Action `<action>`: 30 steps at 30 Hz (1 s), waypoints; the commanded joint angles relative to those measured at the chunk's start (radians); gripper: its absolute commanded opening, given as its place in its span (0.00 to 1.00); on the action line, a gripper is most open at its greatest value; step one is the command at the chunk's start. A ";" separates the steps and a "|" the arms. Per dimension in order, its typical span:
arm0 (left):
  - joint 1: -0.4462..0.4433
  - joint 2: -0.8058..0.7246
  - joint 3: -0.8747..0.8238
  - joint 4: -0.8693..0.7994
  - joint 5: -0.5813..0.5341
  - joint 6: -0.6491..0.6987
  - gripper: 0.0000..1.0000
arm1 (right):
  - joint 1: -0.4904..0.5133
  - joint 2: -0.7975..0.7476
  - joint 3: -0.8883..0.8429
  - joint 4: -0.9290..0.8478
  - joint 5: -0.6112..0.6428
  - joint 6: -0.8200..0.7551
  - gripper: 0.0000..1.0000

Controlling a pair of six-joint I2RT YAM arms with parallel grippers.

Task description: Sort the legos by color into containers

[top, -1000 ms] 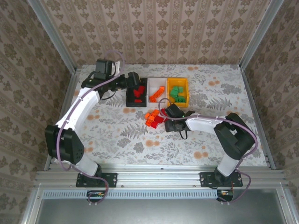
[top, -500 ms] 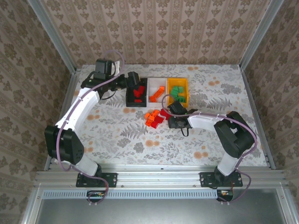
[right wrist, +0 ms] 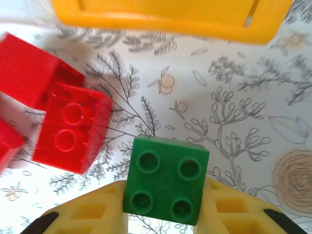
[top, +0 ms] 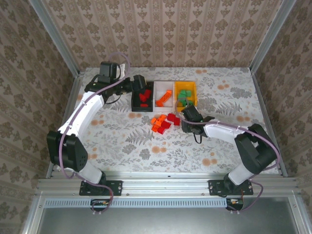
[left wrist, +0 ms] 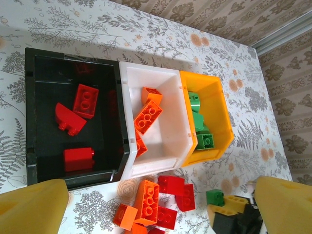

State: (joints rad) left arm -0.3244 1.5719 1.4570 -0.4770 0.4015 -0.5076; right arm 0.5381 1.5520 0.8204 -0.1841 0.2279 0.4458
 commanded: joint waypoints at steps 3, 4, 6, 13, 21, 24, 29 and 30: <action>0.005 0.034 -0.019 0.033 0.052 -0.043 1.00 | -0.017 -0.062 0.080 -0.058 0.055 -0.063 0.32; 0.005 0.041 -0.022 0.039 0.060 -0.053 1.00 | -0.027 -0.047 0.115 -0.068 0.059 -0.081 0.32; 0.005 0.059 -0.037 0.063 0.092 -0.084 1.00 | -0.072 0.014 0.214 -0.091 0.025 -0.111 0.33; 0.005 0.114 -0.053 0.102 0.161 -0.155 1.00 | -0.132 0.357 0.653 -0.275 0.035 -0.223 0.33; 0.005 0.119 -0.052 0.099 0.168 -0.164 1.00 | -0.159 0.443 0.793 -0.321 0.044 -0.224 0.49; 0.005 0.122 -0.053 0.102 0.171 -0.170 1.00 | -0.159 0.399 0.778 -0.316 0.053 -0.219 0.56; 0.005 0.138 -0.060 0.119 0.196 -0.196 1.00 | -0.140 0.241 0.632 -0.262 0.029 -0.171 0.56; 0.005 0.141 -0.061 0.122 0.198 -0.199 1.00 | -0.122 0.199 0.575 -0.240 0.027 -0.151 0.56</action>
State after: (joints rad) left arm -0.3248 1.7012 1.4025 -0.3847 0.5663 -0.6792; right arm 0.3901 1.8820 1.4845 -0.4427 0.2558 0.2466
